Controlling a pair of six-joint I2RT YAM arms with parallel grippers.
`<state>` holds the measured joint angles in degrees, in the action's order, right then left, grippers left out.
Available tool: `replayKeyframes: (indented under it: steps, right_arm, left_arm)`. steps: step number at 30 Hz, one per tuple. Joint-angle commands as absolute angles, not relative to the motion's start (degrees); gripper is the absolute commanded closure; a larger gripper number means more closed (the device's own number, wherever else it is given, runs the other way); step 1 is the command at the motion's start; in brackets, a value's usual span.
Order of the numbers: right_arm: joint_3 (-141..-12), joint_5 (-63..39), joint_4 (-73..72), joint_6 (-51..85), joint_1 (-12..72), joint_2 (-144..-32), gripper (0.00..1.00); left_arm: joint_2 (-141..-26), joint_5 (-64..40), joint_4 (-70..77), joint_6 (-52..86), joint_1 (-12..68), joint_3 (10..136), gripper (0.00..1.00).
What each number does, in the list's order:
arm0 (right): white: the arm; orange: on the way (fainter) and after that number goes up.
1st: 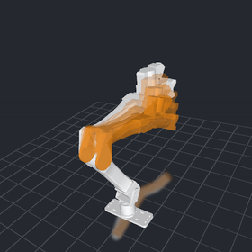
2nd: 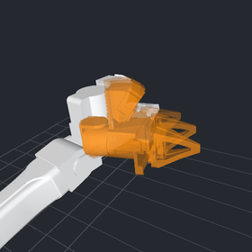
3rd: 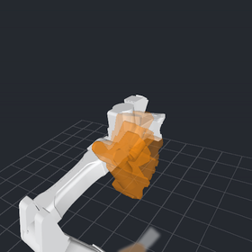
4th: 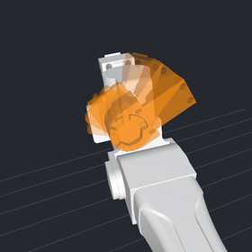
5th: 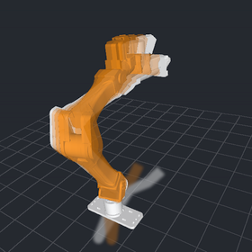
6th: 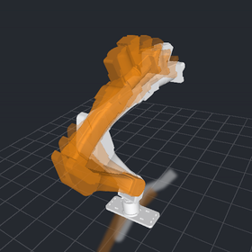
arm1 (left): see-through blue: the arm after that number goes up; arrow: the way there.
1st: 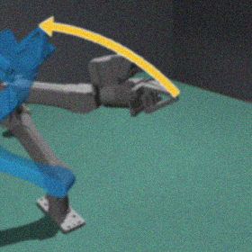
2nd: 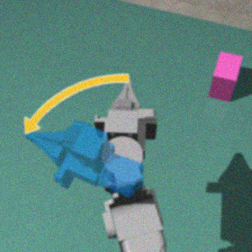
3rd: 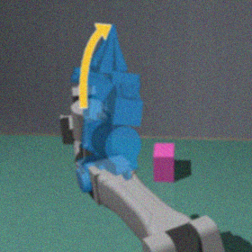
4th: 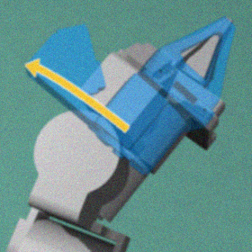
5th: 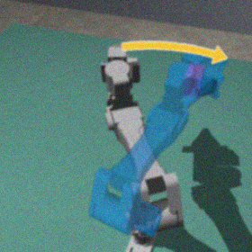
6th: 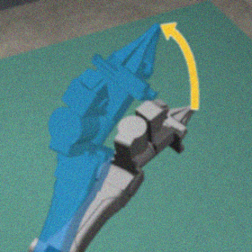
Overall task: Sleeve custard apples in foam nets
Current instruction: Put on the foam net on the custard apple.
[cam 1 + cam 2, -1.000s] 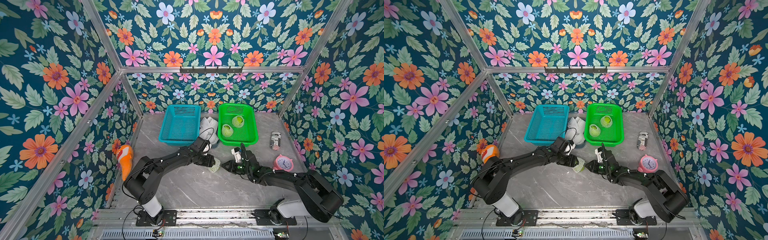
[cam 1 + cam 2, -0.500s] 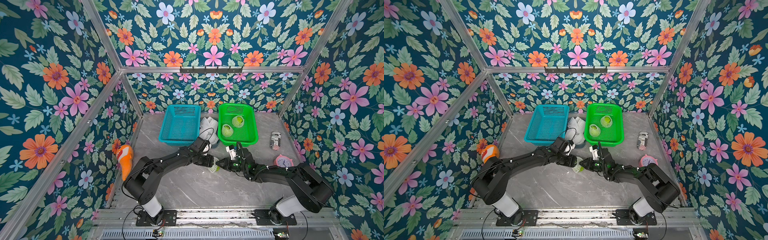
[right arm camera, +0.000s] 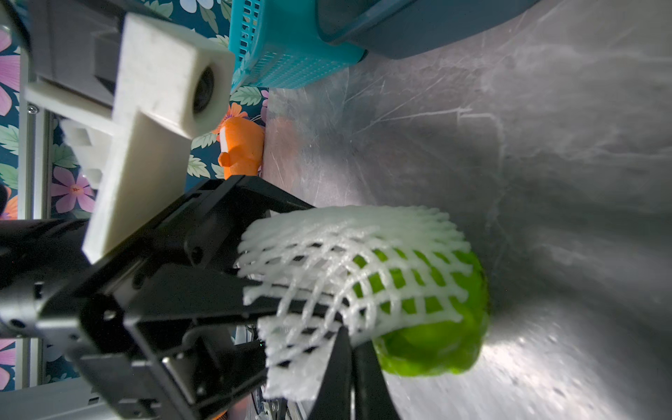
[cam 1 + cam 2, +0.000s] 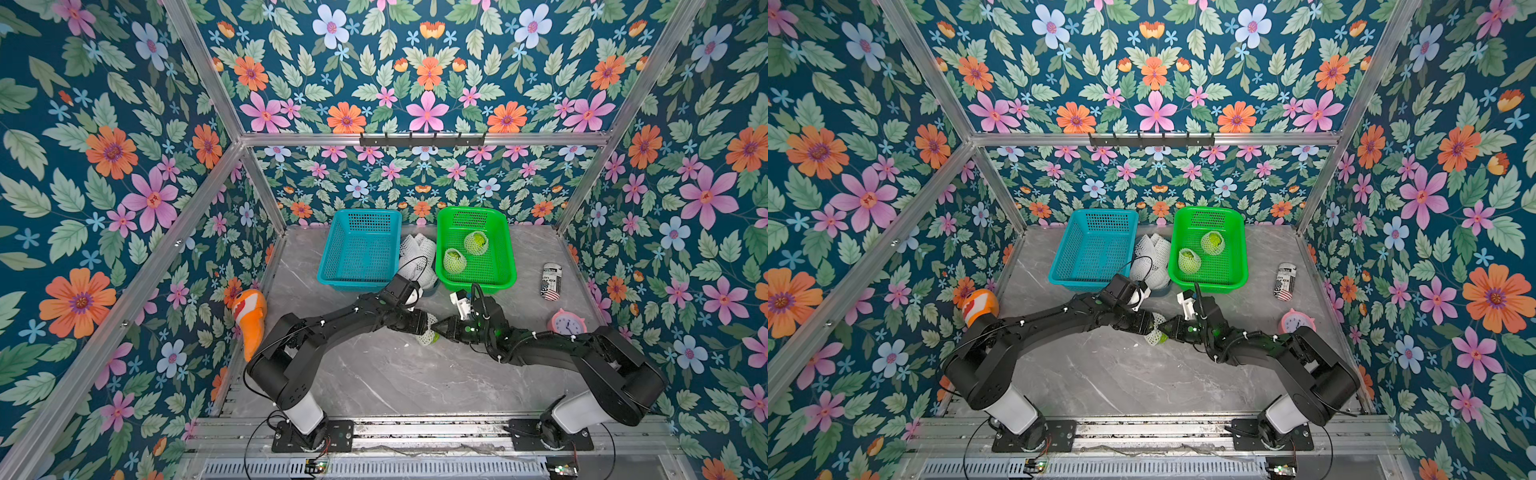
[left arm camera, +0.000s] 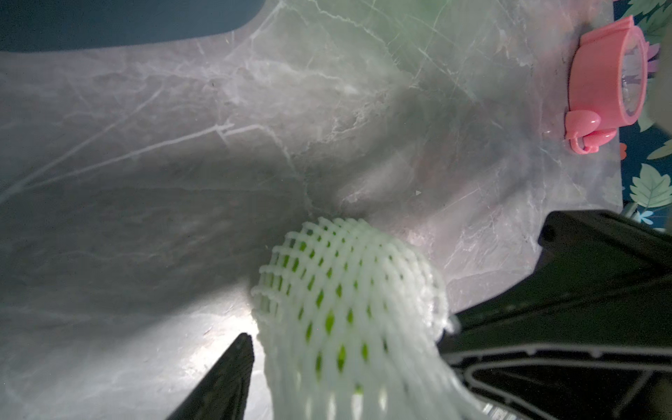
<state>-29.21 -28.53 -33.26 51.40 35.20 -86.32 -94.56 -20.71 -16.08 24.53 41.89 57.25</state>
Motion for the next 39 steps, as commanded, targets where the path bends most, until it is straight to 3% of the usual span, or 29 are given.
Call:
replayKeyframes:
  steps: [1,10,25,39]
  right_arm:
    - [-28.3,-26.3,-30.0,50.4,35.2,-84.5,0.95]
    - [-26.8,-22.1,-20.6,48.5,34.7,-80.2,0.96]
    - [-32.2,-16.9,-14.1,48.5,35.5,-87.7,0.96]
    - [-31.7,-21.2,-24.4,53.0,34.7,-91.7,0.76]
  left_arm:
    - [-94.8,-19.2,-18.9,23.6,41.8,57.5,0.38]
    - [-95.5,-18.6,-20.1,23.0,42.1,58.5,0.38]
    - [-95.8,-19.4,-20.2,23.1,42.8,59.6,0.38]
    - [-96.0,-19.8,-20.0,22.9,43.2,60.2,0.38]
